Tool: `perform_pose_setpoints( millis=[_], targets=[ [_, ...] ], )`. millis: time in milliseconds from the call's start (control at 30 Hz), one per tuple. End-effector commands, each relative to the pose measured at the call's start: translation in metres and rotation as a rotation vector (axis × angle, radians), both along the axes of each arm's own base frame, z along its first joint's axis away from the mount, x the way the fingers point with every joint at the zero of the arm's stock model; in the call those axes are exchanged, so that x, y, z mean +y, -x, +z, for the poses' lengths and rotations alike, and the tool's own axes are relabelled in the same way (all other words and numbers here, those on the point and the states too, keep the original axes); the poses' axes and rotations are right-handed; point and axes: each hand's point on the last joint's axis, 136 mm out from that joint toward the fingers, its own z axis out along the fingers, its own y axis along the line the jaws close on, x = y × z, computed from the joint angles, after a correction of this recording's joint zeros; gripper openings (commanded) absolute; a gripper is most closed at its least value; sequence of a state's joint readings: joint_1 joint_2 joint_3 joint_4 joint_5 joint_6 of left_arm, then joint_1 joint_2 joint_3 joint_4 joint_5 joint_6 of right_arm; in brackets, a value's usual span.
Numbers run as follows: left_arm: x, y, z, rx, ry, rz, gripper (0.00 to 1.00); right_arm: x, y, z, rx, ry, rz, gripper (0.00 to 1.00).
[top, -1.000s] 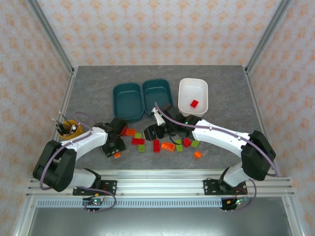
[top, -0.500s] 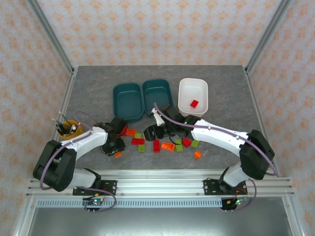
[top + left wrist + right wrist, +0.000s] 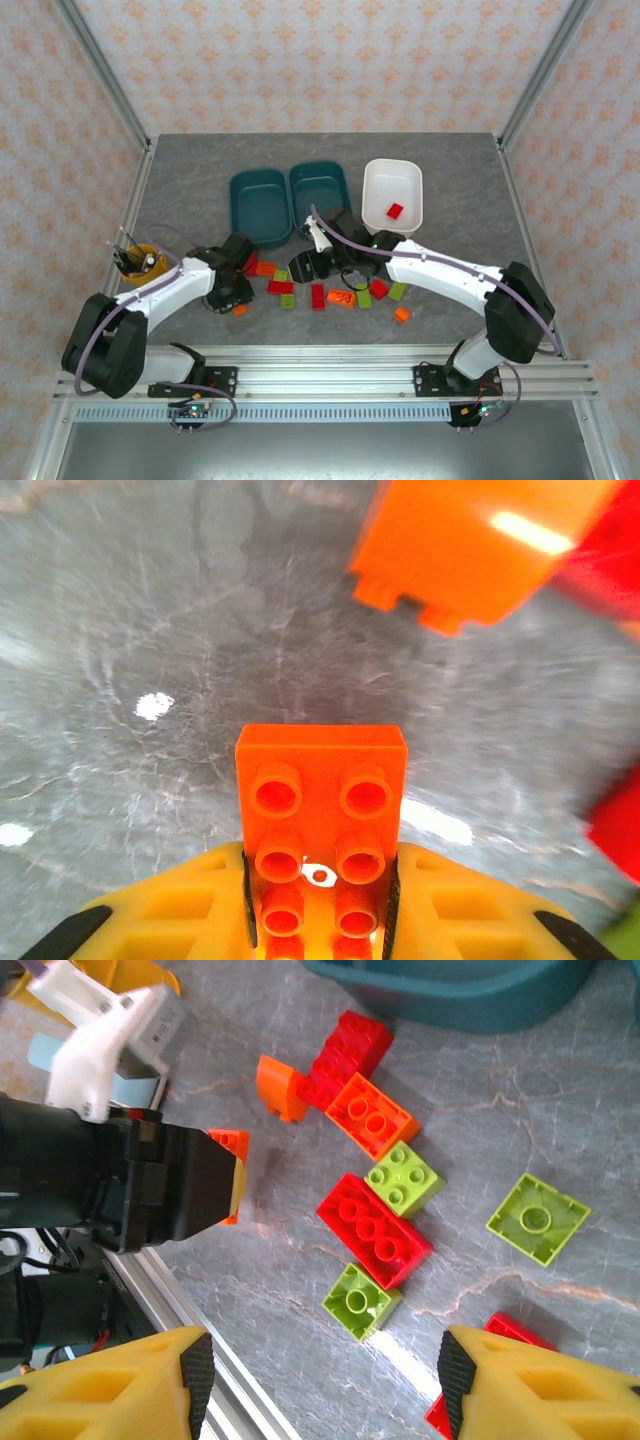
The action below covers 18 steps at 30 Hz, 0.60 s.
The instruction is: Sort the legos into containers by color
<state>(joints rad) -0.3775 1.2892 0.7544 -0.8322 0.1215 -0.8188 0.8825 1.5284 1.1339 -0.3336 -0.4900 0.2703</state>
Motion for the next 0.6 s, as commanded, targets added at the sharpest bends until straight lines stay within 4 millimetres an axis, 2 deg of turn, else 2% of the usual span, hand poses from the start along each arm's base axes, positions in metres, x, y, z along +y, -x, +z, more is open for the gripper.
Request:
perform_pose_setpoints(
  millis=[0,100,233,400,500,567],
  targets=[
    [0.003,-0.021,0.048,-0.077,-0.040,-0.030,0.32,0.003,-0.020,0.041,-0.059,-0.076,-0.060,0.63],
    [-0.004,-0.052,0.075,-0.113,-0.049,-0.069,0.32,0.000,-0.042,0.066,-0.082,-0.150,-0.128,0.63],
    [-0.011,-0.110,0.090,-0.120,-0.059,-0.104,0.32,-0.007,-0.073,0.088,-0.111,-0.214,-0.222,0.63],
    [-0.008,-0.182,0.077,-0.098,-0.087,-0.122,0.32,-0.030,-0.110,0.093,-0.101,-0.245,-0.377,0.63],
    [-0.006,-0.216,0.058,-0.076,-0.084,-0.116,0.33,-0.043,-0.120,0.089,-0.083,-0.244,-0.436,0.63],
    [-0.004,-0.231,0.046,-0.059,-0.095,-0.146,0.33,-0.051,-0.123,0.080,-0.069,-0.210,-0.463,0.63]
  ],
)
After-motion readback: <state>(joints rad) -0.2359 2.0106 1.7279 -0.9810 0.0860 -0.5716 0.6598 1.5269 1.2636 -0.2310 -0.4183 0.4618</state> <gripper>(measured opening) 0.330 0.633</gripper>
